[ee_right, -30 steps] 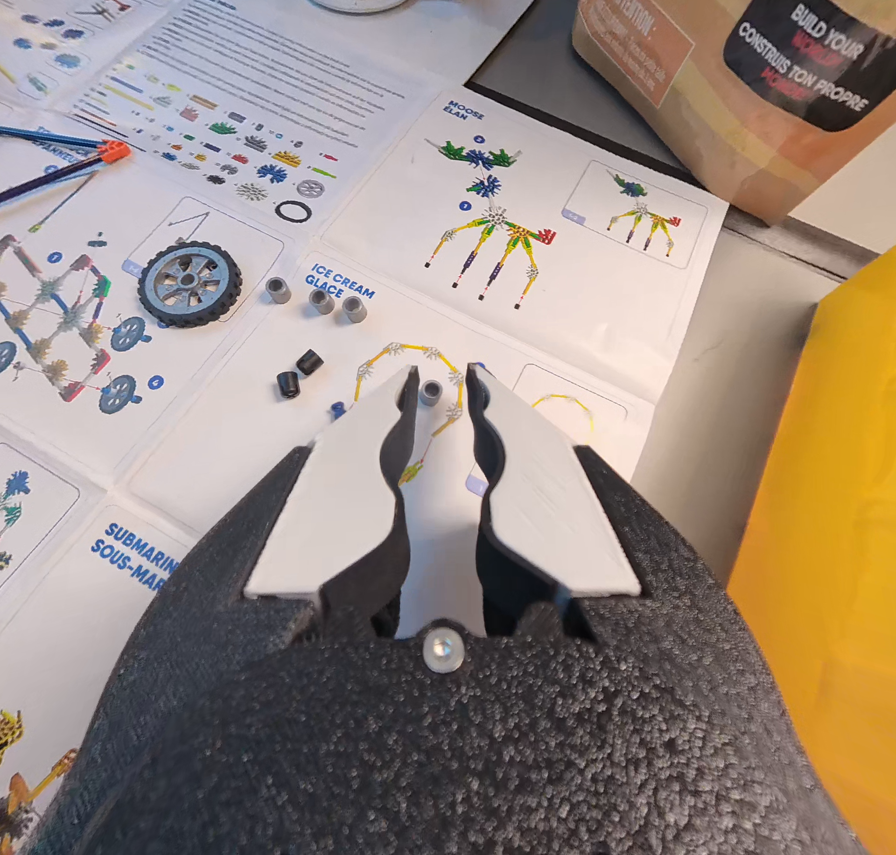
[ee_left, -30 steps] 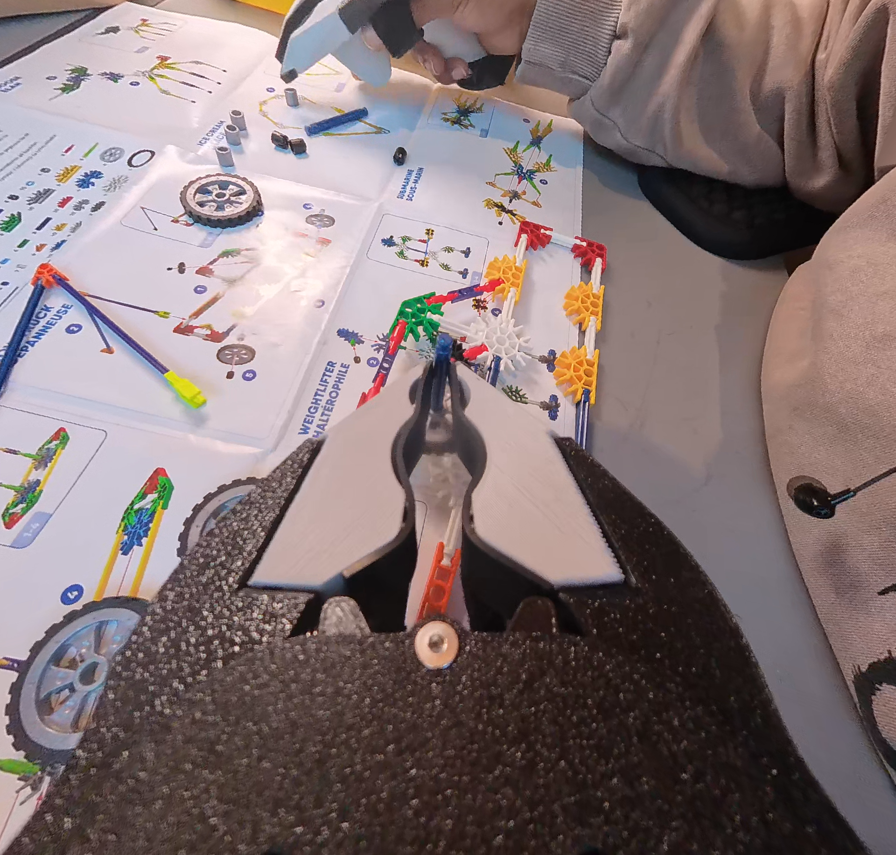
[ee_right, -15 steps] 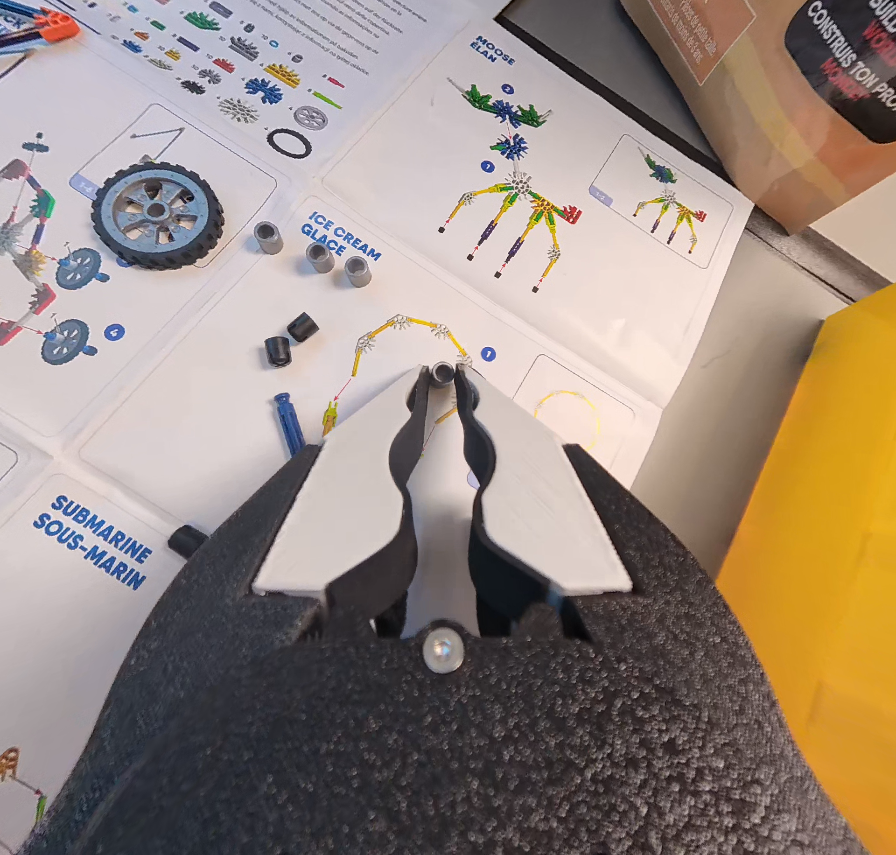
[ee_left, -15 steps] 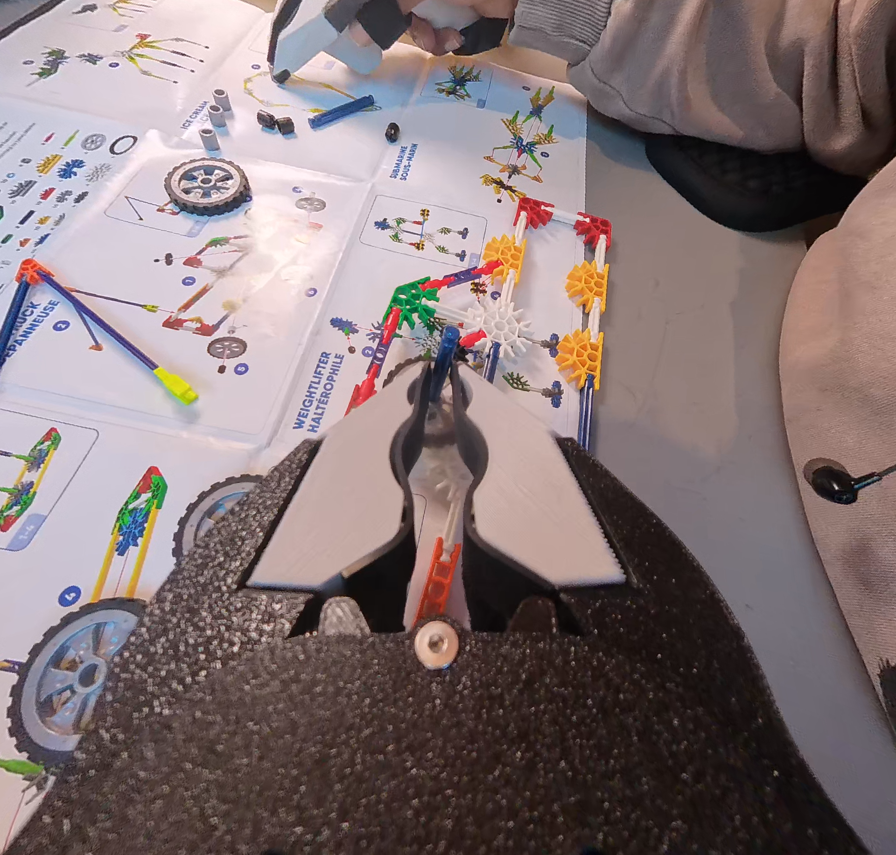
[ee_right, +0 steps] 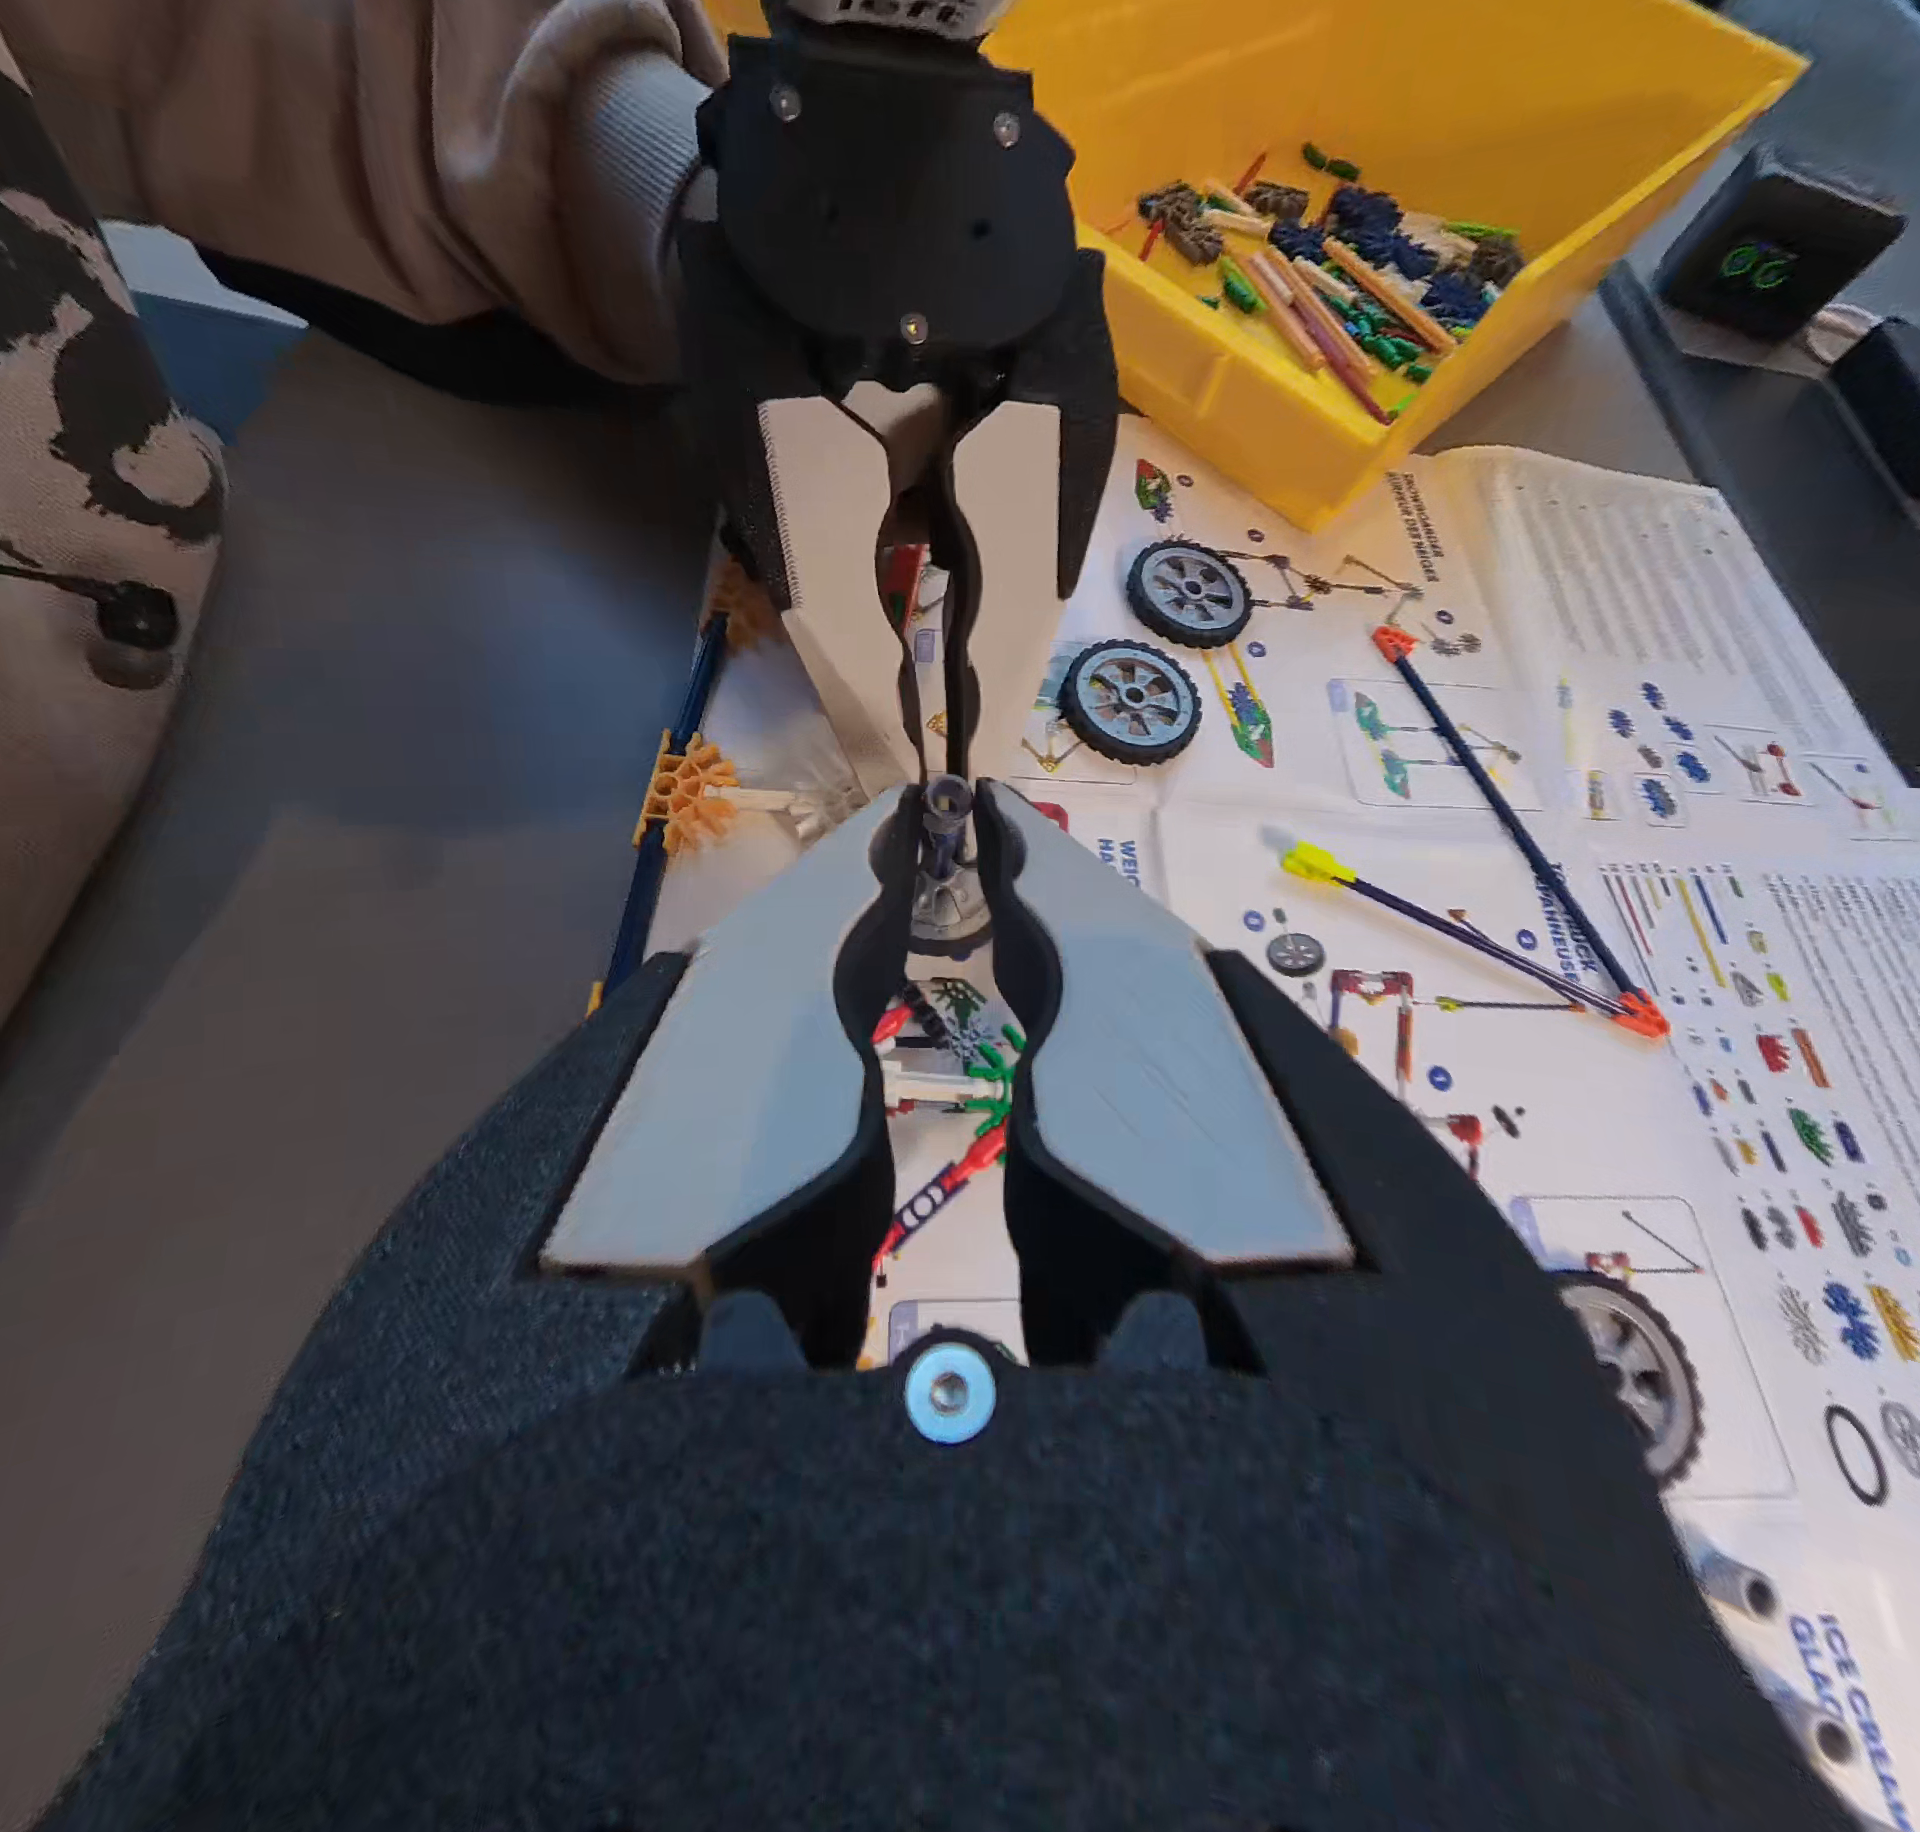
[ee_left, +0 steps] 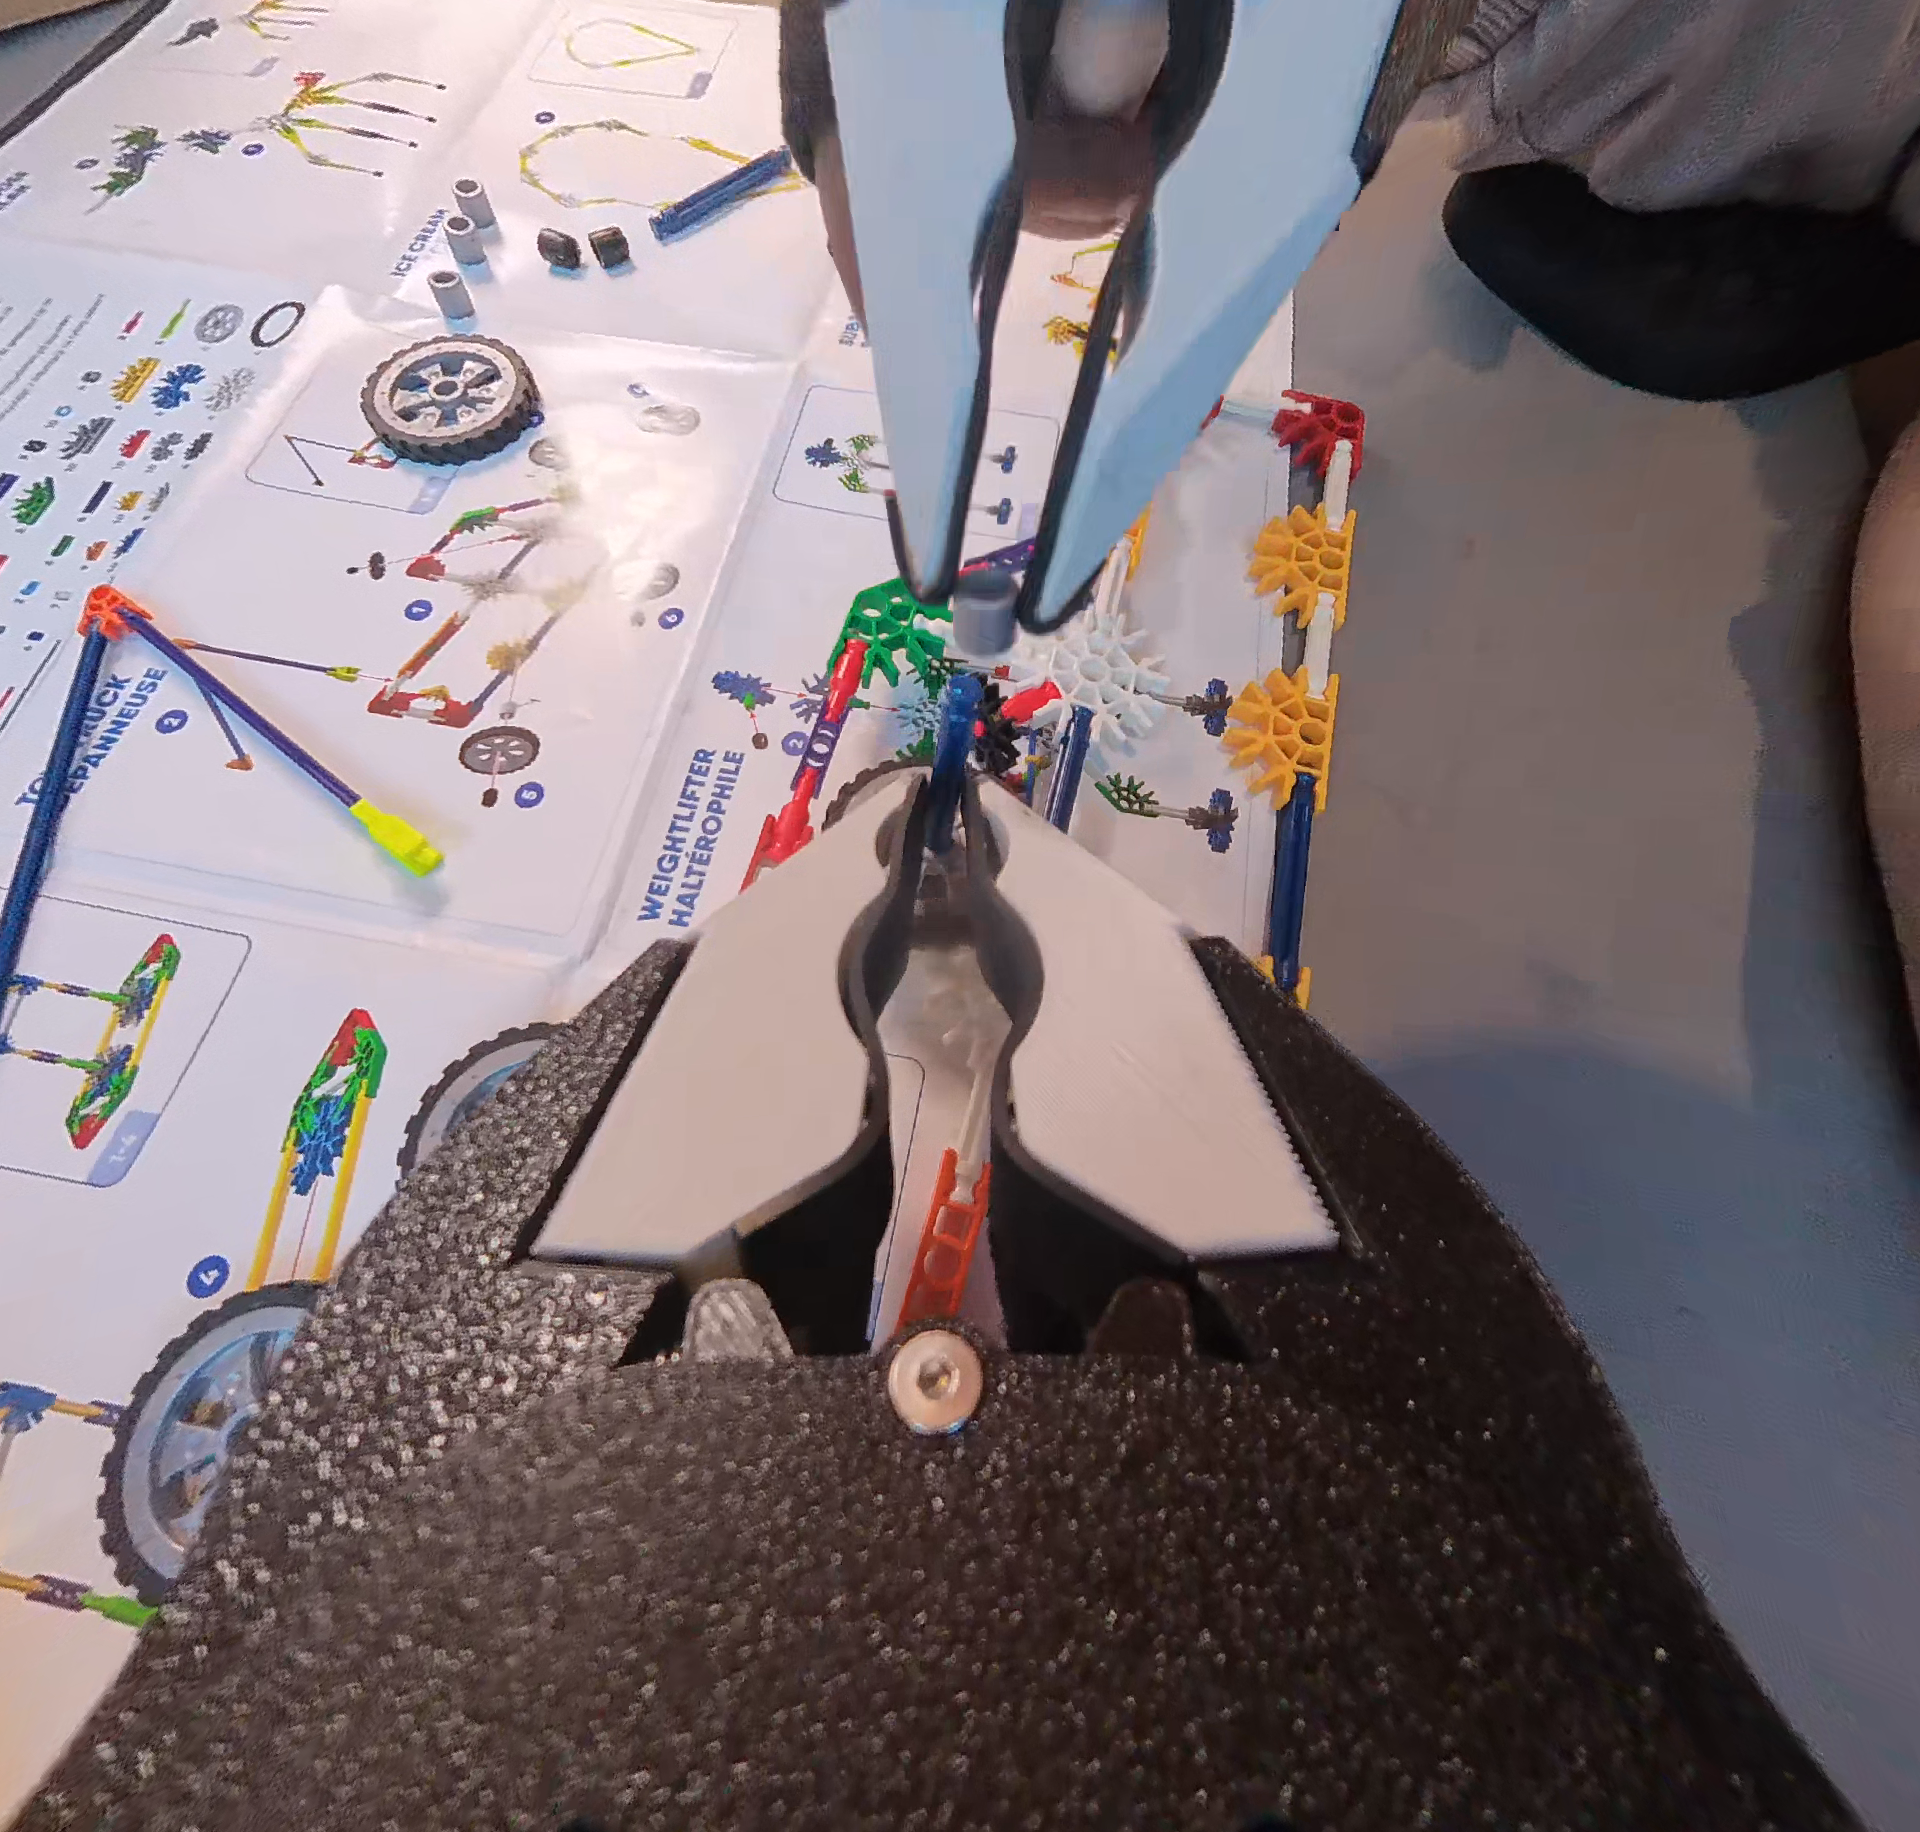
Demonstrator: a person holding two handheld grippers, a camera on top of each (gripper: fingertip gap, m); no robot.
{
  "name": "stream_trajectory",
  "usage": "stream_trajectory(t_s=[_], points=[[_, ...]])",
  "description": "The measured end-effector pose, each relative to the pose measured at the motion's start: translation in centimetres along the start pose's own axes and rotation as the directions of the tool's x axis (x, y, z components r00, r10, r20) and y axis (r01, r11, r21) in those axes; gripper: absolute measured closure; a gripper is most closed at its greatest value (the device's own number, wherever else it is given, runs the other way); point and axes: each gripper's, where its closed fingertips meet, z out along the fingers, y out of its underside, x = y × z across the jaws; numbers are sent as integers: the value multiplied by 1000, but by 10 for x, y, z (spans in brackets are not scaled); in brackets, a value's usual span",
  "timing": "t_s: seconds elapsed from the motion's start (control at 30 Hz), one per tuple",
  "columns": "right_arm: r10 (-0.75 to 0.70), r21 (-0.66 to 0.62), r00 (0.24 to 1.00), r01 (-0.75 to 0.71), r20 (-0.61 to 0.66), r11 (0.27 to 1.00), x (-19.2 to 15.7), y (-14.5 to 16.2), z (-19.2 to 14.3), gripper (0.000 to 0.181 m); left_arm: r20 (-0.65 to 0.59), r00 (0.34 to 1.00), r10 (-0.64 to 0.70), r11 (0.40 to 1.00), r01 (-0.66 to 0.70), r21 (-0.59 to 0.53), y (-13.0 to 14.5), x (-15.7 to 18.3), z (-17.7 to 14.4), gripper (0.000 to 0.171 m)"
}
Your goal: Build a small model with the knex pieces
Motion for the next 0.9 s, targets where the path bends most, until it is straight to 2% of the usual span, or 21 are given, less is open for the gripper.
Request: stream_trajectory(t_s=[0.17,0.73,0.9], points=[[-10,-36,1000,10,-9,999,-1,4,7,173,27,999,39,999,-38,-21,1,-1,0,167],[-23,-93,1000,22,-14,995,-4,20,19,173,2,1000,31,999,-31,-24,3,1,0,167],[-30,-125,1000,29,-3,992,-7,28,27,169,-37,998,42,998,-43,-44,6,2,-10,152]])
